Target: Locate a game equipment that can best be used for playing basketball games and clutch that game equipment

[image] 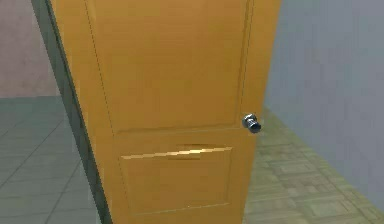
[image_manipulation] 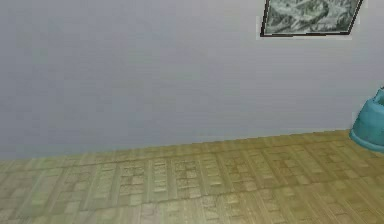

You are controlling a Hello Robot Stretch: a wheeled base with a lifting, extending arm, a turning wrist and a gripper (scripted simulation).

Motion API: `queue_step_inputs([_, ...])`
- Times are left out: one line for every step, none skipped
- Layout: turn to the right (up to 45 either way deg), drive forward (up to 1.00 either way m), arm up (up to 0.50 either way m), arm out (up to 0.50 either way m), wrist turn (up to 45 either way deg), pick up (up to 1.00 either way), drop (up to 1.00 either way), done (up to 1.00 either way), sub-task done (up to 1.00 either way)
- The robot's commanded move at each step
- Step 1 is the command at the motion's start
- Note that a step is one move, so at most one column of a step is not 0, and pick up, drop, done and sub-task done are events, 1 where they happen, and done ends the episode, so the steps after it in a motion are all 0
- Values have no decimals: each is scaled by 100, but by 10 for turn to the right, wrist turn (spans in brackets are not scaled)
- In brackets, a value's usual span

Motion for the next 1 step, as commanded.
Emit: queue_step_inputs([0, 15, 0, 0, 0, 0, 0, 0, 0])
